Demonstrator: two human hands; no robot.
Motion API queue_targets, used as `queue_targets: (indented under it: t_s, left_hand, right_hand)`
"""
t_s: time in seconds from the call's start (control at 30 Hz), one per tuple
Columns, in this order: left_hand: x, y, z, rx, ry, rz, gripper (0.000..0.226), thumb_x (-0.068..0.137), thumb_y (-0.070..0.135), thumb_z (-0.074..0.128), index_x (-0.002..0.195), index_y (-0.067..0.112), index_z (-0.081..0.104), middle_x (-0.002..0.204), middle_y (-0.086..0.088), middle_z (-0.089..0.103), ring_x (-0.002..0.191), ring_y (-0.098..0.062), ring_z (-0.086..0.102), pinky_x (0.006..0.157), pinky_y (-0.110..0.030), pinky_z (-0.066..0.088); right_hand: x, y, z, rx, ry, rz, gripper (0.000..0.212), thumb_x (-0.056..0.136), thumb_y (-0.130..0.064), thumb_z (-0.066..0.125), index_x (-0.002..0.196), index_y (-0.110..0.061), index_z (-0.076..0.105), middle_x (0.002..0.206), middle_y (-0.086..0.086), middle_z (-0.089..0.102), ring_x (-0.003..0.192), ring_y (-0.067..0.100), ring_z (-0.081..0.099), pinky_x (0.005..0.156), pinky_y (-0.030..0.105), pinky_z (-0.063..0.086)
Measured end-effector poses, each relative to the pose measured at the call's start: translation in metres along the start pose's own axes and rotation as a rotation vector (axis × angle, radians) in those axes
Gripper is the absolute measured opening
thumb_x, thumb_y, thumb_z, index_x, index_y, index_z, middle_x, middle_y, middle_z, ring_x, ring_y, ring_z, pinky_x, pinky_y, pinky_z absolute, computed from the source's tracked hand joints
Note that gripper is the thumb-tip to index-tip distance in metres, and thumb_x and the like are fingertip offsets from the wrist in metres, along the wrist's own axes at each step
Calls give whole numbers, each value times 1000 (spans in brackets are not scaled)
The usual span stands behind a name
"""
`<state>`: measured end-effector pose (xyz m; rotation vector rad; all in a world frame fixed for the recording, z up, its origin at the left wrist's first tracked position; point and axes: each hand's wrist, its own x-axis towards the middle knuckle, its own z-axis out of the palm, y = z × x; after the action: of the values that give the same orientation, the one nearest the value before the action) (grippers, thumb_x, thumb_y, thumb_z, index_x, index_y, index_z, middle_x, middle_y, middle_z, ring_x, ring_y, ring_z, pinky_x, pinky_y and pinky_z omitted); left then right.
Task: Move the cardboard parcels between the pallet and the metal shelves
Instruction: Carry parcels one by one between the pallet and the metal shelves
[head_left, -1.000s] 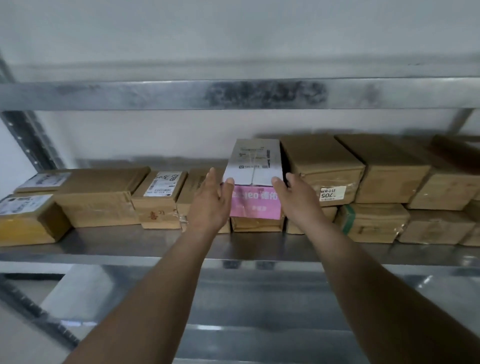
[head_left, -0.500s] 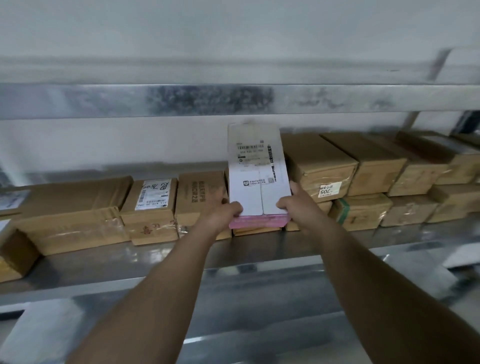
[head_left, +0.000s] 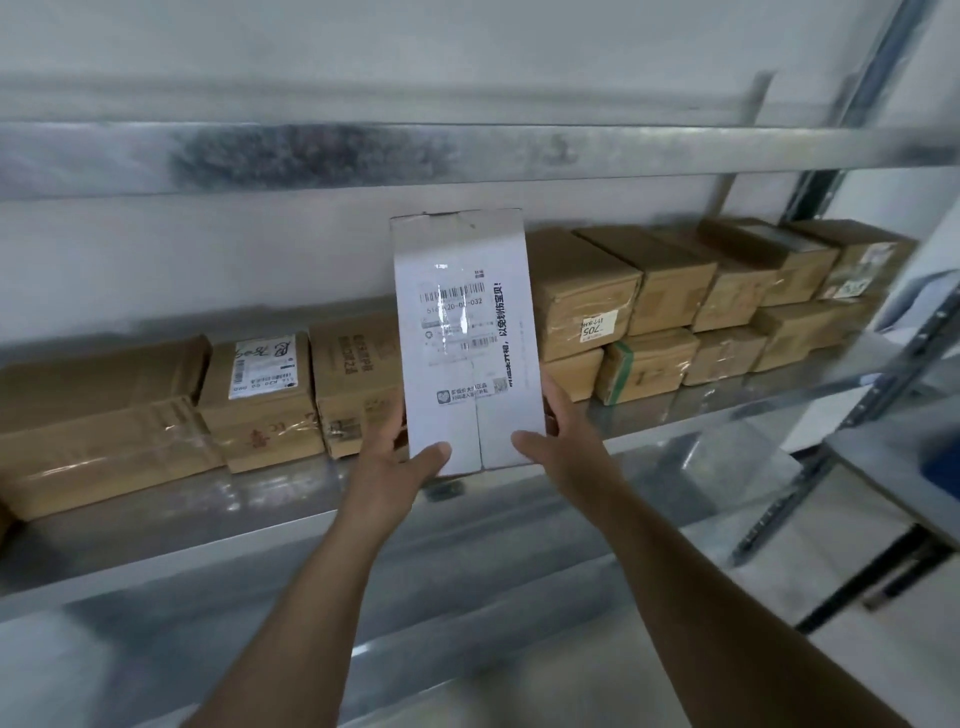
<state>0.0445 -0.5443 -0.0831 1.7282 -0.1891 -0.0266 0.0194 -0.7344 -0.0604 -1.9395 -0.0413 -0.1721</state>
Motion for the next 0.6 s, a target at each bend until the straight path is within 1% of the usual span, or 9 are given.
queue_targets:
  t_s: [0.07, 0.1, 0.13, 0.2, 0.33, 0.4, 0.43, 0.5, 0.6]
  left_hand:
    - [-16, -2, 4, -34, -5, 10, 68, 83, 16, 69, 130, 56, 40, 121, 23, 59, 106, 10, 55, 76, -13, 50]
    - [-23, -2, 6, -45, -8, 14, 70, 84, 15, 68, 129, 59, 39, 120, 25, 59, 103, 15, 53, 71, -9, 49]
    - [-30, -2, 10, -52, -14, 18, 71, 84, 14, 68, 129, 60, 37, 120, 27, 59, 104, 15, 52, 71, -8, 49]
    - [-42, -2, 18, -48, -20, 22, 72, 85, 14, 67, 135, 55, 35, 122, 27, 58, 110, 7, 53, 80, -17, 52]
    - [-65, 4, 37, 3, -40, 47, 72, 85, 16, 66, 138, 51, 32, 124, 25, 58, 116, -3, 53, 93, -30, 49]
    - [-78, 10, 51, 23, -50, 63, 72, 85, 17, 66, 139, 51, 32, 125, 24, 57, 117, -4, 52, 96, -38, 49]
    - [-85, 13, 60, 30, -55, 70, 72, 85, 17, 66, 139, 51, 31, 124, 25, 58, 116, -2, 52, 96, -38, 49]
    - [-100, 19, 81, 32, -72, 71, 73, 85, 20, 66, 138, 54, 29, 123, 26, 58, 113, 5, 52, 93, -30, 49]
    - [-121, 29, 116, 32, -109, 72, 77, 84, 23, 67, 138, 58, 25, 122, 30, 56, 110, 17, 47, 82, -10, 45]
  right_hand:
    - [-17, 2, 0, -23, 30, -23, 56, 90, -13, 57, 137, -31, 33, 132, -7, 53, 116, 11, 52, 83, 20, 51]
    - [-24, 3, -1, -35, 44, -29, 56, 91, -15, 57, 139, -30, 32, 133, -6, 52, 118, 12, 52, 89, 25, 50]
    - [-32, 3, -2, -48, 58, -32, 55, 92, -17, 56, 139, -29, 32, 134, -6, 52, 118, 13, 52, 92, 30, 50]
    - [-46, 5, -5, -72, 86, -37, 54, 93, -21, 55, 140, -29, 30, 136, -6, 51, 118, 13, 52, 94, 35, 51]
    - [-74, 12, -21, -81, 126, -57, 58, 93, -21, 54, 142, -31, 27, 137, -9, 50, 118, 10, 51, 91, 28, 51]
    - [-90, 16, -36, -76, 151, -52, 60, 92, -19, 55, 143, -33, 26, 135, -12, 51, 118, 7, 51, 96, 34, 49]
    - [-99, 18, -46, -77, 165, -46, 62, 91, -17, 55, 144, -34, 27, 134, -14, 52, 118, 6, 51, 98, 37, 48]
    - [-120, 23, -67, -70, 180, -36, 63, 91, -15, 54, 144, -34, 26, 134, -15, 52, 120, 6, 50, 101, 40, 46]
    - [-151, 28, -102, -49, 202, -42, 63, 92, -12, 54, 145, -32, 26, 135, -14, 51, 122, 3, 48, 102, 36, 45]
